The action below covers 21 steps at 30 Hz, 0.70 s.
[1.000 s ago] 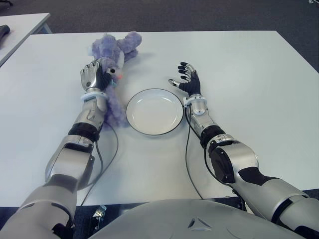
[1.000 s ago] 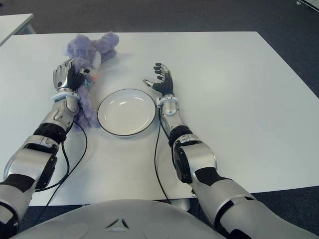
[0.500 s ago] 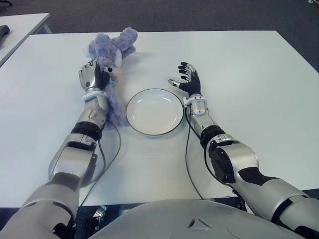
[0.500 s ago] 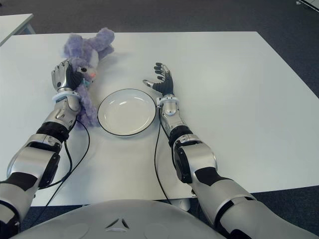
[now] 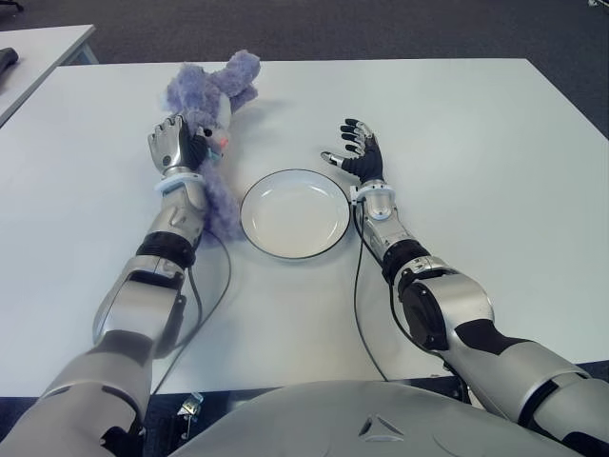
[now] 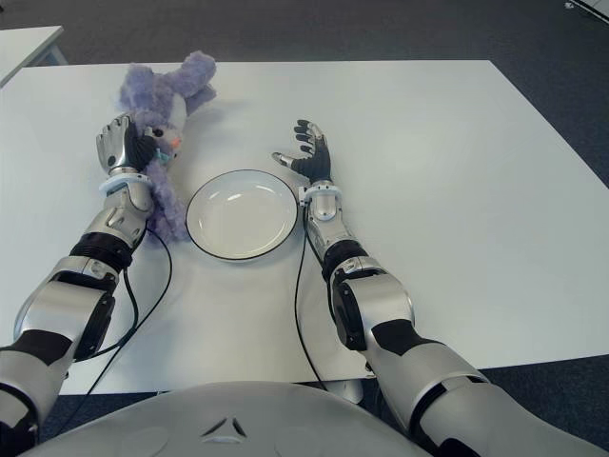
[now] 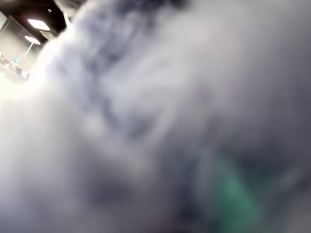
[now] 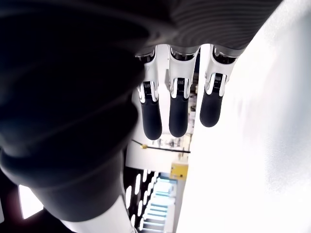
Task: Put the doll into the plate.
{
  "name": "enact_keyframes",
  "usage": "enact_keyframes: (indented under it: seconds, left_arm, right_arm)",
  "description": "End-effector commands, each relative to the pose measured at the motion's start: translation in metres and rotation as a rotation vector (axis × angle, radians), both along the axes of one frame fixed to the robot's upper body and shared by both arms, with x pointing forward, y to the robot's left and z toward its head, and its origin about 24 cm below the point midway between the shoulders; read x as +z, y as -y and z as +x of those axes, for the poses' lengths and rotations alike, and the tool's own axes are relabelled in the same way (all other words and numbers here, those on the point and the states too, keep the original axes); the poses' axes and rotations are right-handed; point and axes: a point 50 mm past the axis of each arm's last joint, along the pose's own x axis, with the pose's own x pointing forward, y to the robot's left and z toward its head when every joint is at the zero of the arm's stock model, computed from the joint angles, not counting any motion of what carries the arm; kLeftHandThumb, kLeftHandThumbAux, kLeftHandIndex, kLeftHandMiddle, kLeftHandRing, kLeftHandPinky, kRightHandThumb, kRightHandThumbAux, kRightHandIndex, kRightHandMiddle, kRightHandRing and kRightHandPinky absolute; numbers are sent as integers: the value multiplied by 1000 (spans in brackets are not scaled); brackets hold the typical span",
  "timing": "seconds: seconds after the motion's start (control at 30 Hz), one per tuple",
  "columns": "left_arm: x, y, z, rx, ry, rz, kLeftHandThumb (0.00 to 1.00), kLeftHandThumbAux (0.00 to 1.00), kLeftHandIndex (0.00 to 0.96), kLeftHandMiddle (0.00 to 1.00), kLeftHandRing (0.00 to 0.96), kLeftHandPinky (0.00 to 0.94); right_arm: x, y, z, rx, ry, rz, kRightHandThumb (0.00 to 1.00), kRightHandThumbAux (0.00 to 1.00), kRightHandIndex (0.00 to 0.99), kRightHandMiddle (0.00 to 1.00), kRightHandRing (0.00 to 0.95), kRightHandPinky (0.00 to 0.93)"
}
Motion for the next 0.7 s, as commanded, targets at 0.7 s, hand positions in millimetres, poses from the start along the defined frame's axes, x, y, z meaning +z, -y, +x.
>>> enact_keyframes:
  seconds: [0.7]
  left_arm:
    - [38,6,-43,-73,-74,93,961,614,741,500,834,833]
  right_arm:
    - [-97,12,-65,-50,-420,-13,175,967,183,246,218,222]
